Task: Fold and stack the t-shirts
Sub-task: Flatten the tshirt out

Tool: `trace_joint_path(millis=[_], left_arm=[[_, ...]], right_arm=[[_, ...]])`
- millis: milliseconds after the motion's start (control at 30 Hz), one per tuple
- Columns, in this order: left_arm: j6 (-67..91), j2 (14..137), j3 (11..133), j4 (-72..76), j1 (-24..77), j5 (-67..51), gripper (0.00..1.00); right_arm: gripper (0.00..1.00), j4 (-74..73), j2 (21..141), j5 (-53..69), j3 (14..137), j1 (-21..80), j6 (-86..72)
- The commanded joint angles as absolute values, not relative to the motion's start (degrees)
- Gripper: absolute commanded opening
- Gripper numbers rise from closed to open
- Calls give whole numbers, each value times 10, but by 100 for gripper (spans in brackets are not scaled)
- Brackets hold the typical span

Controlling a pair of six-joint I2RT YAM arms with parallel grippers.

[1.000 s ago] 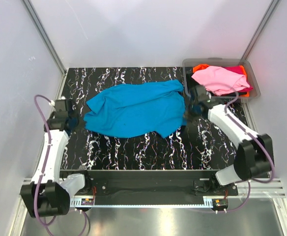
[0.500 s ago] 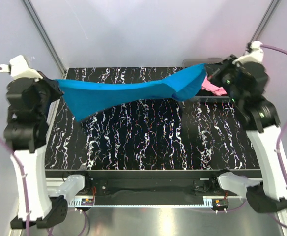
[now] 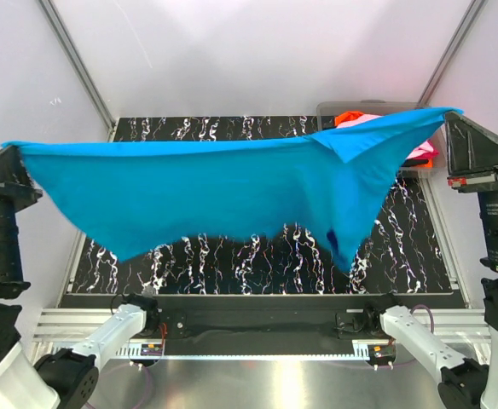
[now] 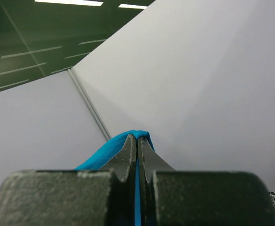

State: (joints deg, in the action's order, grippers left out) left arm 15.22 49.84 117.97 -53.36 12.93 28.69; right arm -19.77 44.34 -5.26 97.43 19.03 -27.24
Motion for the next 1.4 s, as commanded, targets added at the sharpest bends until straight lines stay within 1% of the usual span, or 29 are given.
trace_joint_path(millis=[0, 167, 200, 233, 267, 300, 333, 367, 400, 433, 533, 633, 667, 700, 767, 800, 833, 867, 967, 1033, 1167, 1333, 1367], left_arm=[[97, 522, 1187, -517, 148, 395, 0], [61, 549, 1118, -489, 148, 396, 0], [52, 549, 1091, -456, 149, 407, 0], [46, 538, 1012, -430, 148, 410, 0], [39, 532, 968, -361, 148, 410, 0], [38, 527, 934, -339, 148, 412, 0], [39, 523, 871, -315, 148, 413, 0], [33, 524, 838, -283, 147, 417, 0], [13, 526, 807, -226, 148, 422, 0], [4, 531, 750, -195, 145, 426, 1], [-11, 590, 698, -149, 117, 403, 1], [-28, 669, 649, -71, 87, 382, 1], [-30, 691, 648, -50, 82, 381, 0], [-28, 742, 651, -25, 76, 378, 0], [-24, 797, 679, -2, 59, 354, 0], [-22, 850, 692, -2, 54, 349, 0], [-18, 882, 729, -2, 44, 346, 0], [-15, 909, 749, -2, 40, 341, 0], [-25, 1003, 808, 9, 28, 331, 0], [-23, 1058, 850, 2, 20, 331, 0], [-10, 1111, 891, -23, 11, 331, 0], [-2, 1128, 891, -37, 4, 330, 0], [17, 1129, 893, -61, 3, 331, 0]], right_arm=[[0, -147, 468, -41, 972, 191, -275], [0, -106, 525, -33, 934, 192, -287], [0, -89, 551, -33, 926, 192, -289], [0, -77, 564, -33, 918, 192, -289], [0, -65, 591, -29, 896, 191, -290], [0, -43, 605, -31, 886, 192, -292], [0, -36, 621, -33, 873, 192, -290], [0, -32, 654, -36, 869, 192, -289], [0, -16, 671, -38, 864, 192, -287], [0, -8, 688, -37, 860, 192, -283], [0, 24, 759, -32, 853, 192, -272], [0, 43, 830, -33, 852, 192, -272], [0, 44, 864, -34, 859, 192, -272], [0, 47, 884, -33, 862, 192, -269], [0, 60, 940, -30, 881, 190, -261], [0, 72, 960, -29, 889, 191, -254], [0, 77, 980, -28, 896, 190, -244], [0, 80, 1020, -29, 916, 188, -240], [0, 77, 1091, -19, 965, 184, -231], [0, 70, 1121, -10, 990, 181, -229], [0, 47, 1173, -2, 1047, 178, -218], [0, 11, 1167, -6, 1047, 176, -231], [0, 6, 1159, -7, 1042, 176, -234]])
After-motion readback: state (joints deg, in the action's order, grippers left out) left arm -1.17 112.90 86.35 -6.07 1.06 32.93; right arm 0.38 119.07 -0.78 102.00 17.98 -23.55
